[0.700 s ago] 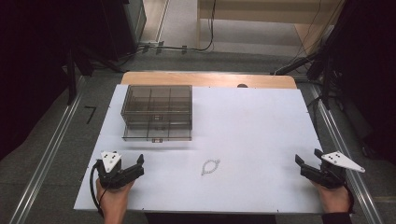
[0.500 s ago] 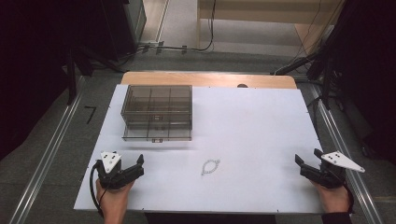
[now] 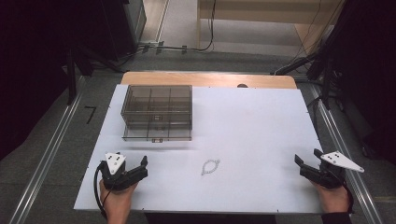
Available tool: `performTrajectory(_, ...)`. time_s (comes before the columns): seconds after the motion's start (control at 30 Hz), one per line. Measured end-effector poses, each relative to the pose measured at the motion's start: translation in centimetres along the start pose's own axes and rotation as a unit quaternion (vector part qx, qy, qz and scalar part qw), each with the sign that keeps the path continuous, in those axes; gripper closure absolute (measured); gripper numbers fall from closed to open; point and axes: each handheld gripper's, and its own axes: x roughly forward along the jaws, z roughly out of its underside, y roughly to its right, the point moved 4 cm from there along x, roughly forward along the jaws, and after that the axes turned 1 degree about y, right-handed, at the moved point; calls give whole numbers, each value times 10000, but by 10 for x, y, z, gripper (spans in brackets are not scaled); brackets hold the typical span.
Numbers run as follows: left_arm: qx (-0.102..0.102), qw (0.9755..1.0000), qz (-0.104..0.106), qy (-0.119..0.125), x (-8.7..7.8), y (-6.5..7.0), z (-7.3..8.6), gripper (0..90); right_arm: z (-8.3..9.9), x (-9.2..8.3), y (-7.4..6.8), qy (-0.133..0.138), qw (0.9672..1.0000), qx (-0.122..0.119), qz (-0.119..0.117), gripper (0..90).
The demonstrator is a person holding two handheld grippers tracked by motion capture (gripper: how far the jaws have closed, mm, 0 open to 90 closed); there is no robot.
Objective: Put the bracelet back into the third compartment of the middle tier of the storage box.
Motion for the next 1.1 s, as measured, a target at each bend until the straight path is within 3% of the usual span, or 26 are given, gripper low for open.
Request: performTrajectory(1.1,139,9994,311,-86,0,22,4,91,0,1,0,-27,10000,32,-15,210)
